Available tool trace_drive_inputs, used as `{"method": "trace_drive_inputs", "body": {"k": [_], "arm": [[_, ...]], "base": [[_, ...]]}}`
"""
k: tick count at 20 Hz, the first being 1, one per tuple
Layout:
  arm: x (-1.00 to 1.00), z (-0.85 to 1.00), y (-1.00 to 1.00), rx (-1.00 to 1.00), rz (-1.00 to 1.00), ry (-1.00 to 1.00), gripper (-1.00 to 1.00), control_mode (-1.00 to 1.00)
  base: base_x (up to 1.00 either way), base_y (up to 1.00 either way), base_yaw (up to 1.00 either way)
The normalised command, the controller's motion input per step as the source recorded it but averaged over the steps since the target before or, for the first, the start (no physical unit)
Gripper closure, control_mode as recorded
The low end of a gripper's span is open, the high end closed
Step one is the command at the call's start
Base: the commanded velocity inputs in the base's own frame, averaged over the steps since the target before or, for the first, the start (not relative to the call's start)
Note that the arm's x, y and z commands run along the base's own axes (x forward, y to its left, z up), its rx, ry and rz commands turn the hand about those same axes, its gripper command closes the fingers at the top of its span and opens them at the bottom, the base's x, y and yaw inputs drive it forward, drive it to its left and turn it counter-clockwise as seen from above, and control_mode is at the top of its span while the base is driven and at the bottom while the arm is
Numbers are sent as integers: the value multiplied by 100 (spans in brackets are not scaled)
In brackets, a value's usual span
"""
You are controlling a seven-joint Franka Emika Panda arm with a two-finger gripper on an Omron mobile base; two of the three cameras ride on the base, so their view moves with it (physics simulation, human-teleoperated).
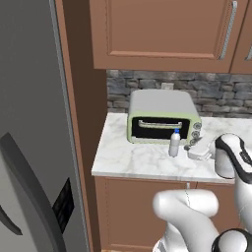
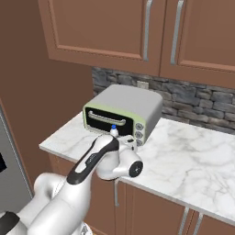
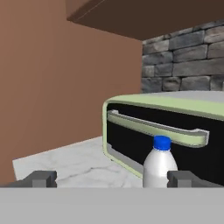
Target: Take the bottled waters from the counter and place them in the freezer to freeze. Close the freezer door after placing the bottles.
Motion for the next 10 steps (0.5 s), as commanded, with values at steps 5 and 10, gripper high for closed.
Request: {"method": "trace_drive_inputs", "body": {"k": [5, 10], "arm": [[35, -1, 0, 1, 0, 6, -100, -100], [29, -10, 0, 0, 0, 0, -100, -100]], "base": [[0, 0, 0], [0, 0, 0]]}}
